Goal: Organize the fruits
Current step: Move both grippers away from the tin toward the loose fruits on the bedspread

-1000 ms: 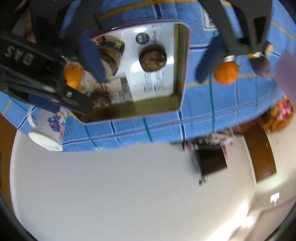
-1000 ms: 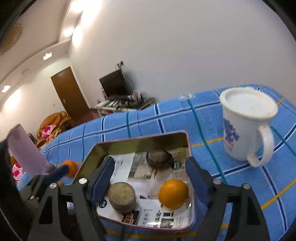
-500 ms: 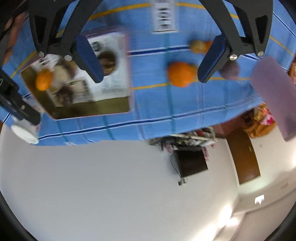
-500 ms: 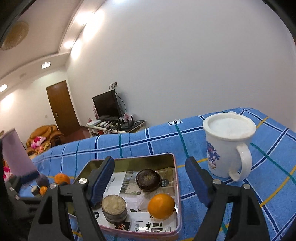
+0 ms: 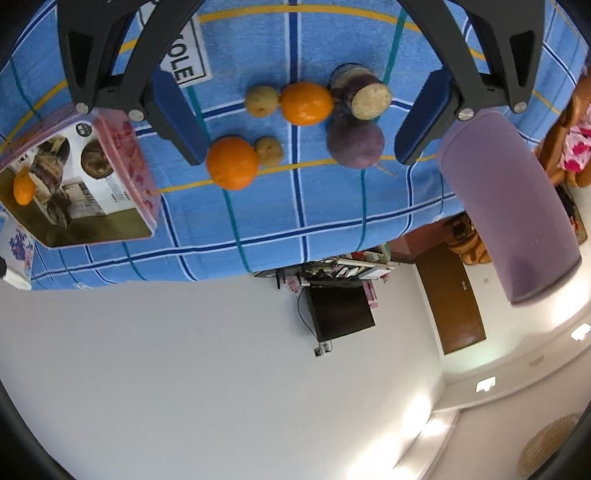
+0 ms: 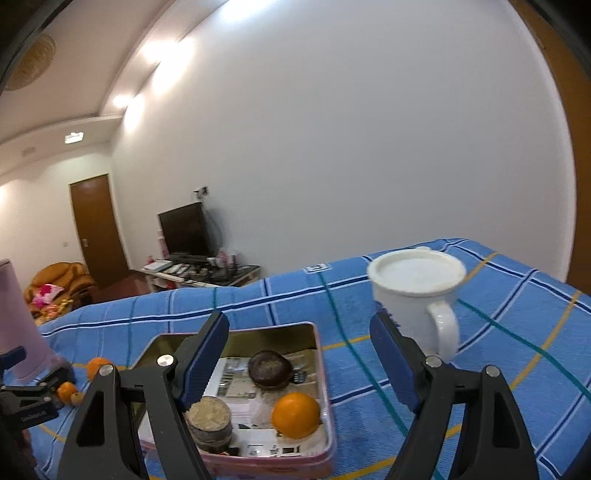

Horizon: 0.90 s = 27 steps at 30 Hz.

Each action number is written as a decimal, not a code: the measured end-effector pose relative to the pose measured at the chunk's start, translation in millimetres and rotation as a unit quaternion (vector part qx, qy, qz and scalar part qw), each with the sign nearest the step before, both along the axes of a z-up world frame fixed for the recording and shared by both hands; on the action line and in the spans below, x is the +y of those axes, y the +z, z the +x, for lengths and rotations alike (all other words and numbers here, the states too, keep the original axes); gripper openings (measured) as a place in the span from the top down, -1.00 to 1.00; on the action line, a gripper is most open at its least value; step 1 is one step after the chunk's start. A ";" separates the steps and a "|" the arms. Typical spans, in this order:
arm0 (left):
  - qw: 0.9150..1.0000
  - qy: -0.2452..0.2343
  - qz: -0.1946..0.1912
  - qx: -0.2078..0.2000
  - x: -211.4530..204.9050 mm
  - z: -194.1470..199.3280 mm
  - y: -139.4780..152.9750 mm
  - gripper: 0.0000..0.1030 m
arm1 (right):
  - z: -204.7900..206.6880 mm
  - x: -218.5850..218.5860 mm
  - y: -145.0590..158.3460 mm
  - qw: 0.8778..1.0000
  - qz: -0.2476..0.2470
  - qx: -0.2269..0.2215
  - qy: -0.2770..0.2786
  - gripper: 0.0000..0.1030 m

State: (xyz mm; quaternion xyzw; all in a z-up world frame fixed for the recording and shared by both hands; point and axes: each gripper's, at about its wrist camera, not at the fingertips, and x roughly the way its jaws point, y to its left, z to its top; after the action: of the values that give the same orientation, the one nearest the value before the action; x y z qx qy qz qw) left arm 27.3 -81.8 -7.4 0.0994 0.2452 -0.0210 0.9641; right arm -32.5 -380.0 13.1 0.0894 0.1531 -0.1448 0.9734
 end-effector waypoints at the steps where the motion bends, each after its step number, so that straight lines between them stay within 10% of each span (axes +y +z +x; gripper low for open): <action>1: 1.000 0.000 -0.010 0.002 4.0 1.7 0.2 -1.00 | 0.6 0.3 -0.6 1.000 0.004 0.005 -0.004 -0.55; 27: 0.999 0.033 -0.036 0.019 44.7 10.7 -0.4 -1.00 | 47.7 143.7 -14.0 0.990 0.000 0.077 0.115 -0.55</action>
State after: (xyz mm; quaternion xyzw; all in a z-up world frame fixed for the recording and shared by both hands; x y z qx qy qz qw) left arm 38.0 -37.1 -7.8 0.0563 0.2658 0.0000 0.9624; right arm 15.2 -236.3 -0.9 0.0593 0.2367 -0.0381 0.9690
